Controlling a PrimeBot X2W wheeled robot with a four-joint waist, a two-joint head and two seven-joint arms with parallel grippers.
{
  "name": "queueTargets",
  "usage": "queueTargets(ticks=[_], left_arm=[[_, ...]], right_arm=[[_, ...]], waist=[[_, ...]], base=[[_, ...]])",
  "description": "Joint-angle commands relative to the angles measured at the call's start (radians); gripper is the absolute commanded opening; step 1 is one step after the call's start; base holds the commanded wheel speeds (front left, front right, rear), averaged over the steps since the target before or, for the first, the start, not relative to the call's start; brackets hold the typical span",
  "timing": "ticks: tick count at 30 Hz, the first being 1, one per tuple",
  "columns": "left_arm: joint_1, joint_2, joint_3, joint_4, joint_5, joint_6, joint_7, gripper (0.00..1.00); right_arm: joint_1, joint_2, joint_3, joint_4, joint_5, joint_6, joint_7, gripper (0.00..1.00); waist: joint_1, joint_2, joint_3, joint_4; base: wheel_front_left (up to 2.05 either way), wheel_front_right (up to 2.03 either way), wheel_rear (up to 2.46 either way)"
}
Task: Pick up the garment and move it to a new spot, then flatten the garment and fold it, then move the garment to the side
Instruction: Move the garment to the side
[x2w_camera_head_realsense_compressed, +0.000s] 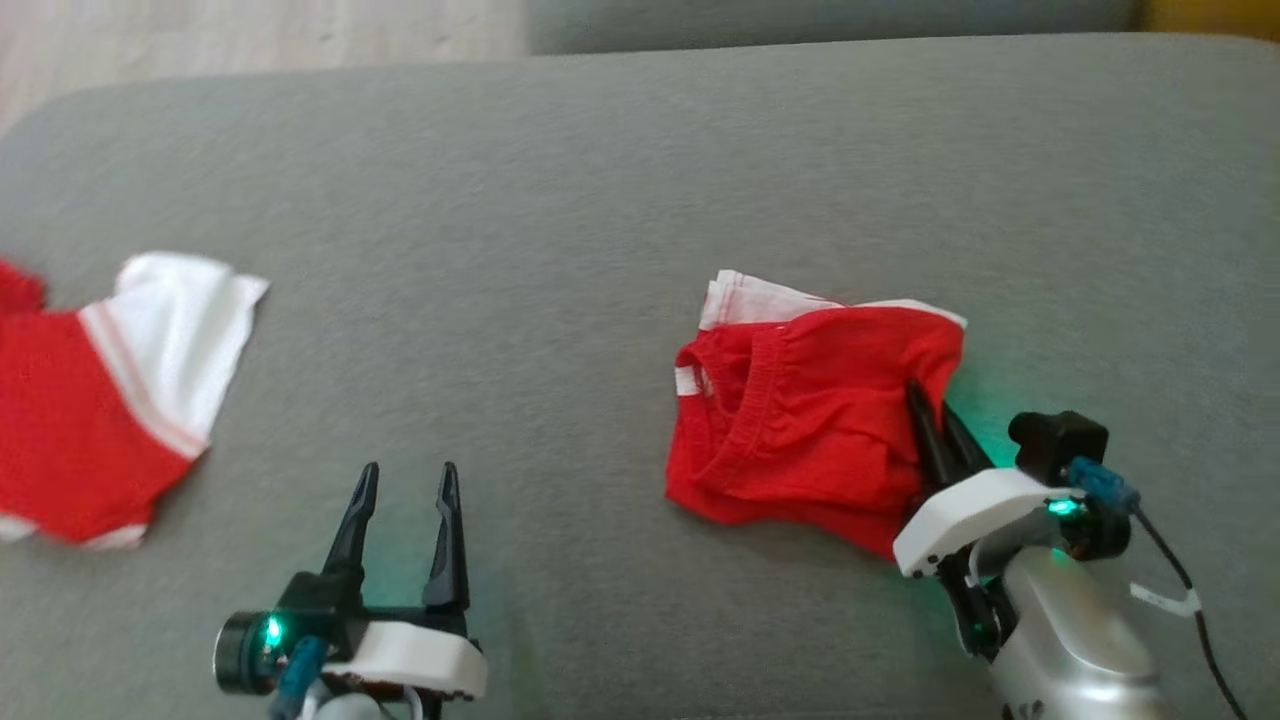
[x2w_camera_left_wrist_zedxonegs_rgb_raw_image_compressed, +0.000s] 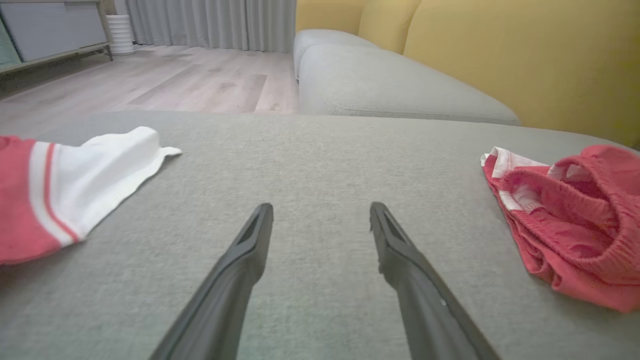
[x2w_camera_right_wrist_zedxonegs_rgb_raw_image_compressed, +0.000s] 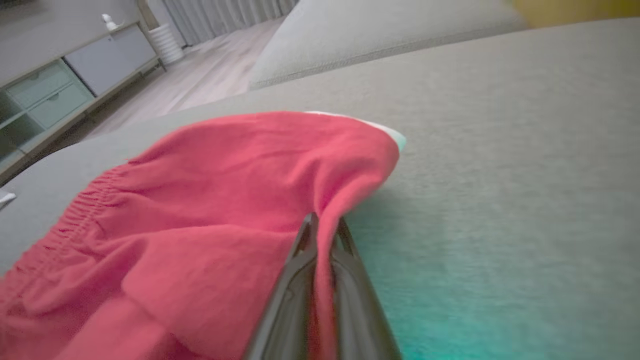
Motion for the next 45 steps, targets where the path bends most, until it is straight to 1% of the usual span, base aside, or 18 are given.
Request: queueTargets(ticks=[1, 8, 11, 15, 17, 19, 23, 26, 30, 31, 33, 34, 40, 45], left_arm=[[-0.023, 0.005, 0.019, -0.034, -0.003, -0.003, -0.005, 1.0], [-0.055, 0.005, -0.047, -0.043, -0.009, -0.022, -0.005, 1.0], [-0.067, 0.005, -0.075, -0.042, -0.015, -0.028, -0.005, 1.0], [-0.078, 0.005, -0.107, -0.039, -0.018, -0.035, -0.005, 1.0], [-0.084, 0.005, -0.114, -0.037, -0.017, -0.036, -0.005, 1.0], [-0.09, 0.005, -0.12, -0.033, -0.014, -0.038, -0.005, 1.0], [-0.101, 0.005, -0.137, -0.022, -0.002, -0.045, -0.005, 1.0], [-0.106, 0.005, -0.138, -0.014, 0.01, -0.049, -0.005, 1.0], [-0.123, 0.005, -0.135, -0.011, 0.026, -0.055, -0.005, 1.0], [-0.123, 0.005, -0.135, -0.011, 0.026, -0.055, -0.005, 1.0], [-0.134, 0.005, -0.132, -0.016, 0.032, -0.058, -0.005, 1.0], [-0.146, 0.005, -0.13, -0.021, 0.042, -0.062, -0.005, 1.0], [-0.174, 0.005, -0.111, -0.039, 0.061, -0.063, -0.005, 1.0], [-0.191, 0.005, -0.113, -0.05, 0.066, -0.065, -0.005, 1.0]], right_arm=[[0.003, -0.001, 0.011, -0.031, -0.001, 0.004, -0.007, 0.0], [0.02, -0.001, 0.023, -0.035, 0.003, 0.004, -0.007, 0.0], [0.024, -0.001, 0.028, -0.039, 0.015, 0.004, -0.007, 0.0], [0.028, -0.001, 0.035, -0.049, 0.029, 0.004, -0.007, 0.0], [0.027, -0.001, 0.04, -0.052, 0.031, 0.004, -0.007, 0.0], [0.022, -0.001, 0.042, -0.053, 0.026, 0.004, -0.007, 0.0], [-0.018, -0.001, 0.052, -0.05, -0.021, 0.004, -0.007, 0.0], [-0.082, -0.006, 0.045, -0.03, -0.086, 0.004, -0.007, 0.0], [-0.197, -0.071, -0.004, 0.021, -0.158, 0.004, -0.007, 0.0], [-0.197, -0.071, -0.004, 0.021, -0.158, 0.004, -0.007, 0.0], [-0.258, -0.124, -0.034, 0.059, -0.194, 0.004, 0.002, 0.0], [-0.311, -0.181, -0.062, 0.092, -0.228, 0.004, 0.012, 0.0], [-0.428, -0.344, -0.147, 0.199, -0.307, 0.004, 0.046, 0.0], [-0.491, -0.439, -0.247, 0.267, -0.366, 0.004, 0.047, 0.0]], waist=[[0.0, -0.0001, -0.023, -0.071], [0.0, -0.0001, -0.025, -0.277], [0.0, -0.0001, -0.018, -0.354], [0.0, -0.0001, -0.003, -0.43], [0.0, -0.0001, 0.006, -0.452], [0.0, -0.0001, 0.016, -0.461], [0.0, -0.0001, 0.043, -0.449], [0.0, -0.0001, 0.075, -0.418], [0.0, -0.0001, 0.123, -0.357], [0.0, -0.0001, 0.123, -0.357], [0.0, -0.0001, 0.148, -0.324], [0.0, -0.0001, 0.17, -0.291], [0.0, -0.0001, 0.226, -0.216], [0.0, -0.0001, 0.258, -0.18]], base=[[0.0, 0.0, 0.0], [0.0, 0.0, 0.0], [0.0, 0.0, 0.0], [0.0, 0.0, 0.0], [0.0, 0.0, 0.0], [0.0, 0.0, 0.0], [0.0, 0.0, 0.0], [0.0, 0.0, 0.0], [0.0, 0.0, 0.0], [0.0, 0.0, 0.0], [0.0, 0.0, 0.0], [0.0, 0.0, 0.0], [0.0, 0.0, 0.0], [0.0, 0.0, 0.0]])
